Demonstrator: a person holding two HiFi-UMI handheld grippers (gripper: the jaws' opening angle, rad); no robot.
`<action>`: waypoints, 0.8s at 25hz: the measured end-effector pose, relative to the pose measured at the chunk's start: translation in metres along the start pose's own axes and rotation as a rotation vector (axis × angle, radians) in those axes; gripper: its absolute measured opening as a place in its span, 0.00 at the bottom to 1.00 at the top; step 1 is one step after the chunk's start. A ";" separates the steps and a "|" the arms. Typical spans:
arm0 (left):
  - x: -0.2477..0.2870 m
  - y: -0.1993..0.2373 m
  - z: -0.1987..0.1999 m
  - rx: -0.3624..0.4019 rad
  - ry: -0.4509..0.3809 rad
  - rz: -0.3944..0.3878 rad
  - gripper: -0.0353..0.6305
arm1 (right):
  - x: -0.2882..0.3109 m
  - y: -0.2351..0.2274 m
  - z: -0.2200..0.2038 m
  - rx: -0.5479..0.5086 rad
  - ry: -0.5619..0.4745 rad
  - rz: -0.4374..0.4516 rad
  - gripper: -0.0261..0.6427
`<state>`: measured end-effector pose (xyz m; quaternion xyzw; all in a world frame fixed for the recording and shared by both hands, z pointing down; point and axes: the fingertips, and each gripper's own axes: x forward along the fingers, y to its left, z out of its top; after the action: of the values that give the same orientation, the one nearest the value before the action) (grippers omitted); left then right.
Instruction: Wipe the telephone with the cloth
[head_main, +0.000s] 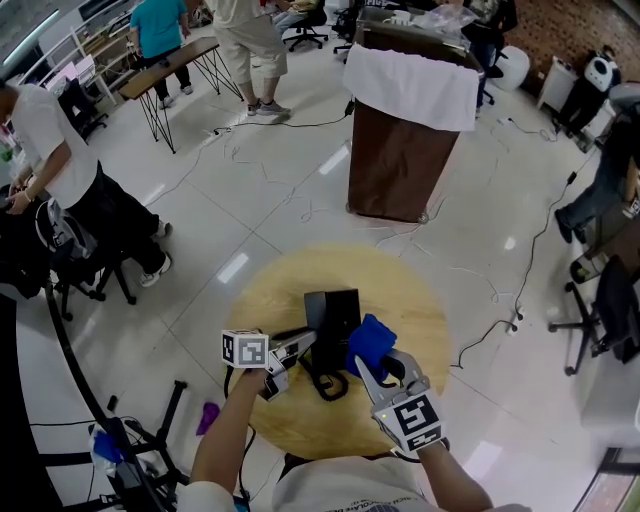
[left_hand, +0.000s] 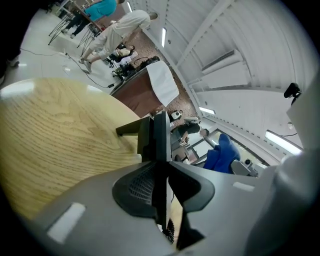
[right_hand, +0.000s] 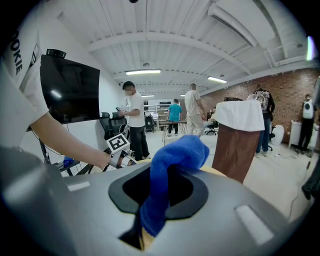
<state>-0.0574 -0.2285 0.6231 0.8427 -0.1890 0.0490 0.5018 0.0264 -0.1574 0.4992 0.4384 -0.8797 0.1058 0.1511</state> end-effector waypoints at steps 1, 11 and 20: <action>-0.001 -0.002 0.000 -0.005 -0.002 0.002 0.15 | -0.001 0.001 0.001 0.000 -0.002 0.001 0.13; -0.019 -0.041 0.025 0.057 -0.112 0.014 0.15 | -0.010 0.016 0.021 -0.028 -0.051 0.035 0.13; -0.031 -0.107 0.054 0.166 -0.208 -0.012 0.15 | -0.018 0.035 0.035 -0.054 -0.109 0.067 0.13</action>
<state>-0.0523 -0.2213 0.5002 0.8831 -0.2300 -0.0262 0.4082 0.0025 -0.1342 0.4584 0.4095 -0.9033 0.0632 0.1111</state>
